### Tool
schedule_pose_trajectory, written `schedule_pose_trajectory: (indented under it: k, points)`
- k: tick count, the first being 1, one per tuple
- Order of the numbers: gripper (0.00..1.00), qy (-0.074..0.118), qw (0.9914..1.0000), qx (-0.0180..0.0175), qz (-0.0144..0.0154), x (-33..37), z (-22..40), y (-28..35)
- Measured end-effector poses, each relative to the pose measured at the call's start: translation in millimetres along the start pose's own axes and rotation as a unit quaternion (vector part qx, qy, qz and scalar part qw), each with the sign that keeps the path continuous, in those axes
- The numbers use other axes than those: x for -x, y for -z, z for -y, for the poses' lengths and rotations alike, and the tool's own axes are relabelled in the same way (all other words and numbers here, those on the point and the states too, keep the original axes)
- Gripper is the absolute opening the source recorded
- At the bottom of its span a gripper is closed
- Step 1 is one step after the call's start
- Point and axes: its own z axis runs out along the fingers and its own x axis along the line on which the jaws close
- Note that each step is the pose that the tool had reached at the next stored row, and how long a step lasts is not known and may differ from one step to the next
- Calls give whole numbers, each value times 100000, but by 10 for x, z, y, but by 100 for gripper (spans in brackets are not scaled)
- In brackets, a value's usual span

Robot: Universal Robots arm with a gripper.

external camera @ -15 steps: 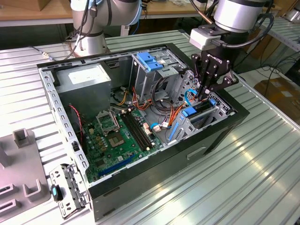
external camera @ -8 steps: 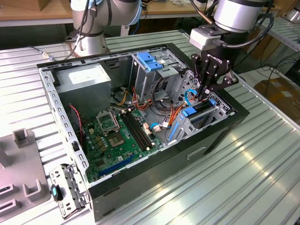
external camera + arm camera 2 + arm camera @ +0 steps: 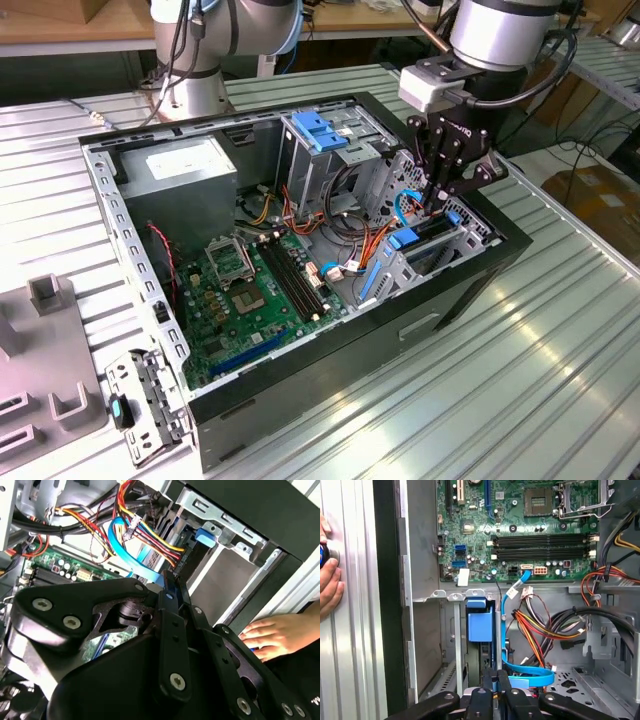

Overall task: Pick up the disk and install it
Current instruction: 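Insert the second disk wire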

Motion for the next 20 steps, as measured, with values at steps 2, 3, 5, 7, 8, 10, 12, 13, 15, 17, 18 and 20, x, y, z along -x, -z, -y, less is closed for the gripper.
schedule_pose_trajectory:
  k: [2,3,5,7,8,10,12,13,15,17,18,20]
  points:
    - [16,-40,99999,-21,537,-4,-5,-2]
    - [16,-72,99996,-19,945,-12,-6,-6]
    - [16,-151,99980,-79,2012,-38,-10,-14]
    - [16,-208,99962,-158,2739,-68,-13,-21]
    - [16,-246,99952,-200,3092,-87,-16,-26]
    - [16,-306,99926,-271,3818,-124,-20,-33]
    - [16,-370,99896,-326,4530,-159,-22,-41]
    - [16,-383,99888,-339,4704,-169,-22,-44]
    - [16,-412,99866,-386,5144,-238,-21,-65]
    - [16,-434,99852,-412,5409,-263,-22,-76]
    - [16,-455,99838,-423,5648,-268,-22,-79]
    - [16,-521,99785,-452,6517,-282,-22,-87]
